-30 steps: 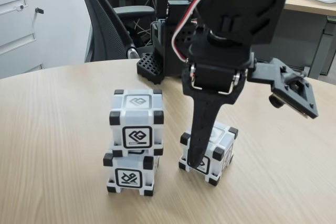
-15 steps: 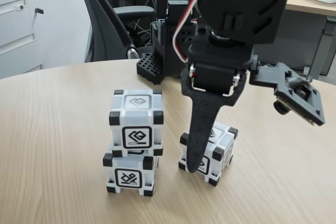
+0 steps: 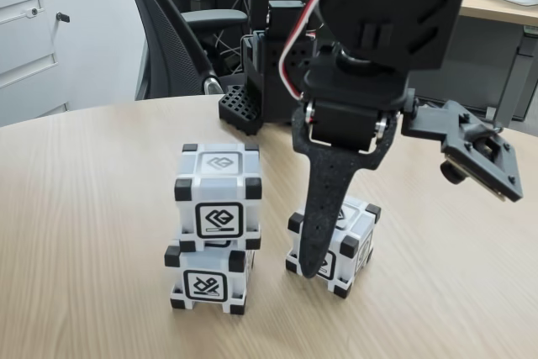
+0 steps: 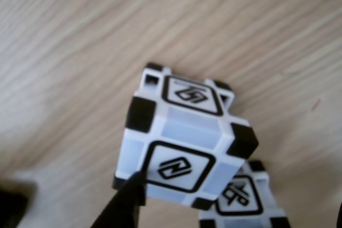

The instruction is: Stack cubes from left to right.

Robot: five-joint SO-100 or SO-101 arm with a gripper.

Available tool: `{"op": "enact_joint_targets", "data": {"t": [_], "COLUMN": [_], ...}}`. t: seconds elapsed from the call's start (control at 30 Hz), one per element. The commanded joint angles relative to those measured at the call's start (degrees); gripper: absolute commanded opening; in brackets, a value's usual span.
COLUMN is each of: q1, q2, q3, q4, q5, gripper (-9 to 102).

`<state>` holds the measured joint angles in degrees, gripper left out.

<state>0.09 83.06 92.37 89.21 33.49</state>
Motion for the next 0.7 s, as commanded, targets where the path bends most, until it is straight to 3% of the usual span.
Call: {"op": "enact_joint_targets", "data": {"t": [0.0, 0.67], "q1": [-0.2, -5.7], "q2": [1.8, 7.7], "q3": [-0.4, -0.2], "q4": [0.0, 0.0], "q5": [0.5, 3.8], "gripper": [39, 39]}}
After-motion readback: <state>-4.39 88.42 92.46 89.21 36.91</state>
